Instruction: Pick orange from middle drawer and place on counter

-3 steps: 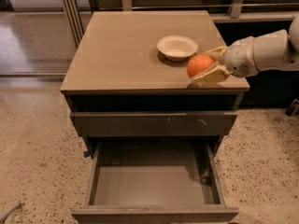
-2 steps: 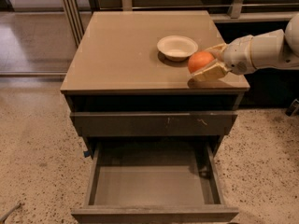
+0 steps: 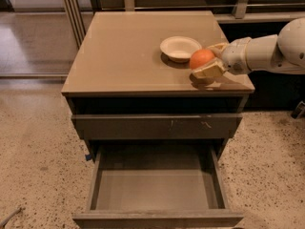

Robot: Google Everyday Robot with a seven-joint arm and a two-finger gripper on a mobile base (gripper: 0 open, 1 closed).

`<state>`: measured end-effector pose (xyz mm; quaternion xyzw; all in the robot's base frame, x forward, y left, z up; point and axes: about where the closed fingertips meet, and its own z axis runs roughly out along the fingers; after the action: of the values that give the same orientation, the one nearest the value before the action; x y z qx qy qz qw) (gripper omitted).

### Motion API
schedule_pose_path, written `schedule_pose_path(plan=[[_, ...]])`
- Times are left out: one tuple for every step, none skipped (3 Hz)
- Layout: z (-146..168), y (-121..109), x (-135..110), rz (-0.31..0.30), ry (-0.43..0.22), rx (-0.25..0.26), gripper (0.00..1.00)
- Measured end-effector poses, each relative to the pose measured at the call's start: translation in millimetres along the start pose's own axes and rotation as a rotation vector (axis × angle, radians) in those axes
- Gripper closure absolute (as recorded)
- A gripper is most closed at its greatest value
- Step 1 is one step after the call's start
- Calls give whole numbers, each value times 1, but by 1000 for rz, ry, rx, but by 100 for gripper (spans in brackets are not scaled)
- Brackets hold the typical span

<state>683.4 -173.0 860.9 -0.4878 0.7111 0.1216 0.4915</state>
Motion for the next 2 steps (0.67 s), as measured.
schedule_pose_path(plan=[[11,-7,2,4,-14,11,100],[21,-10,8,27,-26,9,100]])
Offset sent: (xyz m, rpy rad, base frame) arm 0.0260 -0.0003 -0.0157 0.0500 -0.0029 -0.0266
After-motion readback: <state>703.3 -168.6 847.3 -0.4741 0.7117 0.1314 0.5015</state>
